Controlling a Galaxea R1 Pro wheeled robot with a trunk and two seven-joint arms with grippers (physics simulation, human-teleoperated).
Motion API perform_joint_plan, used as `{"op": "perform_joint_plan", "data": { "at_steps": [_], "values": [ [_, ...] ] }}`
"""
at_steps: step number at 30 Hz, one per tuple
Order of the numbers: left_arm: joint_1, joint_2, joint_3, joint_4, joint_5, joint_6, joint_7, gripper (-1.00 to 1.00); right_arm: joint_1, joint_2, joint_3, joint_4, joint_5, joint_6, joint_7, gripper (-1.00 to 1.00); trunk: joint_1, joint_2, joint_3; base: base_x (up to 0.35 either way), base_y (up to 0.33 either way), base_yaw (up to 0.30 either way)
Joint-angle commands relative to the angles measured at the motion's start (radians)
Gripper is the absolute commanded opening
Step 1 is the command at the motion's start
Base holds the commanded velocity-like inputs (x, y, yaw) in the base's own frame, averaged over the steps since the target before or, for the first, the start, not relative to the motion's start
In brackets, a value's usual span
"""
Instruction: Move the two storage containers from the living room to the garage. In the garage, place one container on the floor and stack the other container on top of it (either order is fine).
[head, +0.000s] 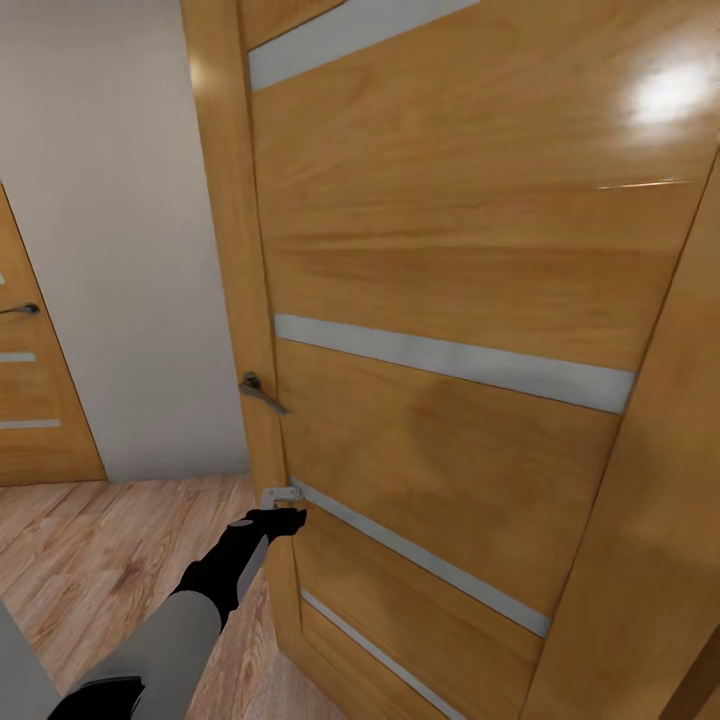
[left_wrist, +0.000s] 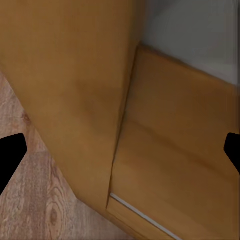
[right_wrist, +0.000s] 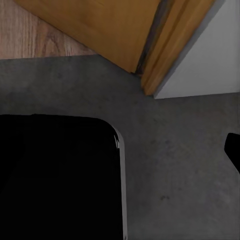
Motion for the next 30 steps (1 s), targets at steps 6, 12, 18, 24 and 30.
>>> {"op": "perform_joint_plan", "data": {
  "at_steps": [6, 12, 18, 24, 30],
  "values": [
    [0.000, -0.003, 0.005, -0.003, -0.001, 0.006, -0.006, 1.00, 0.000, 0.000, 0.000, 0.001, 0.005, -0.003, -0.006, 1.00, 0.000, -0.001, -0.001, 0.000, 0.000, -0.003],
    [0.000, -0.003, 0.005, -0.003, -0.001, 0.005, -0.006, 1.00, 0.000, 0.000, 0.000, 0.001, 0.005, -0.003, -0.007, 1.00, 0.000, -0.001, 0.002, 0.000, 0.000, -0.114],
    [0.000, -0.003, 0.005, -0.003, -0.001, 0.004, -0.006, 1.00, 0.000, 0.000, 0.000, 0.001, 0.005, -0.003, -0.007, 1.00, 0.000, -0.001, 0.007, 0.000, 0.000, -0.211],
    [0.000, 0.000, 0.006, -0.003, 0.001, 0.003, -0.008, 1.00, 0.000, 0.000, 0.000, 0.001, 0.005, -0.003, -0.006, 1.00, 0.000, -0.001, 0.011, 0.000, 0.000, -0.178],
    [0.000, -0.003, 0.005, -0.003, 0.002, 0.003, -0.007, 1.00, 0.000, 0.000, 0.000, 0.001, 0.005, -0.003, -0.006, 1.00, 0.000, -0.001, 0.011, 0.000, 0.000, -0.020]
  ]
}}
